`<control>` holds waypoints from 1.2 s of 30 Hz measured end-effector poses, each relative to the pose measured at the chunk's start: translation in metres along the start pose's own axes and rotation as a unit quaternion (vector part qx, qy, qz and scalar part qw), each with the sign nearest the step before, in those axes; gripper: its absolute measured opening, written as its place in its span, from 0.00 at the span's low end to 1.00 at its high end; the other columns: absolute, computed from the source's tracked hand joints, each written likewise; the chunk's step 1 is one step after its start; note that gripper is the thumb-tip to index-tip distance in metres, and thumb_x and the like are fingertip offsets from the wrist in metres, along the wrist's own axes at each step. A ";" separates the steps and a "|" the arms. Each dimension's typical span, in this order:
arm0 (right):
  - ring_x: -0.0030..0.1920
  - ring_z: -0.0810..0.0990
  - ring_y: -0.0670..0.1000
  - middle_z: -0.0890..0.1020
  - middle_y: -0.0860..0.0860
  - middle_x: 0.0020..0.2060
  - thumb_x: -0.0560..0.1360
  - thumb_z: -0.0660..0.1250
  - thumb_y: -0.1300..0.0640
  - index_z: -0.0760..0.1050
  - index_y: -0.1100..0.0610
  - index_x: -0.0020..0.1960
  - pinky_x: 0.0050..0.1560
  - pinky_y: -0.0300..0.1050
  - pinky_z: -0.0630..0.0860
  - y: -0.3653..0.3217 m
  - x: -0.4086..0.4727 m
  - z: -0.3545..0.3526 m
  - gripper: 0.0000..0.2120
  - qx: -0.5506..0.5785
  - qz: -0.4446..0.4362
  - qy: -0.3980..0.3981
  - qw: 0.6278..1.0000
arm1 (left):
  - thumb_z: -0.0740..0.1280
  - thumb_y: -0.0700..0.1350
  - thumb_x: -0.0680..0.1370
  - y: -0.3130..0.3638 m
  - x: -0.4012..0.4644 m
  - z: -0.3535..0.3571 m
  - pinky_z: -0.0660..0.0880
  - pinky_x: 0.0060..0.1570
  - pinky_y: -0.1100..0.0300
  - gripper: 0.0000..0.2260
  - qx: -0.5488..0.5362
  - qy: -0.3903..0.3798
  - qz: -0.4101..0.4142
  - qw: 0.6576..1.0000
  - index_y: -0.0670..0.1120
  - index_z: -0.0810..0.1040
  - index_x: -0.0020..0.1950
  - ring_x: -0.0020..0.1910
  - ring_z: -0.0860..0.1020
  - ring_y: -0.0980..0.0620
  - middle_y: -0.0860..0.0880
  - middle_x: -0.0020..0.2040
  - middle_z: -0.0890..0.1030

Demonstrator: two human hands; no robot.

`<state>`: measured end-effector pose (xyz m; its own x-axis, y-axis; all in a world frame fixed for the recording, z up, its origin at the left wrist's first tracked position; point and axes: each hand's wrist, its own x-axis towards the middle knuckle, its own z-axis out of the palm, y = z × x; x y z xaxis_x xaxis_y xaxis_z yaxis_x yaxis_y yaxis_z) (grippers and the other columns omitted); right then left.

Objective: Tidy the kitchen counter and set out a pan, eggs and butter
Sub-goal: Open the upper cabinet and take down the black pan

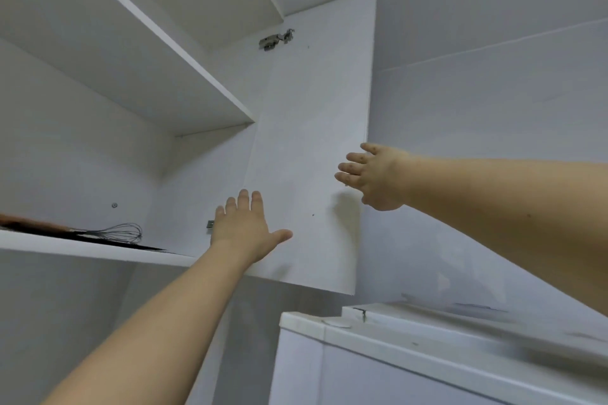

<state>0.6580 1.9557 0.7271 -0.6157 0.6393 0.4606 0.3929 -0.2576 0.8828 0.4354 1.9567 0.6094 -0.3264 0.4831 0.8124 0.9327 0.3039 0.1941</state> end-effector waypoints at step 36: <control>0.73 0.62 0.56 0.55 0.49 0.77 0.81 0.53 0.54 0.42 0.49 0.79 0.67 0.52 0.64 -0.126 0.083 -0.280 0.30 0.391 -0.090 0.282 0.871 | 0.60 0.65 0.77 -0.272 -0.066 -0.199 0.57 0.71 0.40 0.41 0.262 0.022 -0.246 0.933 0.49 0.42 0.79 0.76 0.46 0.32 0.44 0.79 0.40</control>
<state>0.3661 1.8389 0.6799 -0.8666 0.1031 0.4883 0.4648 0.5232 0.7143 0.2333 1.6789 0.6124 -0.6785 0.1484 0.7194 0.4651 0.8449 0.2643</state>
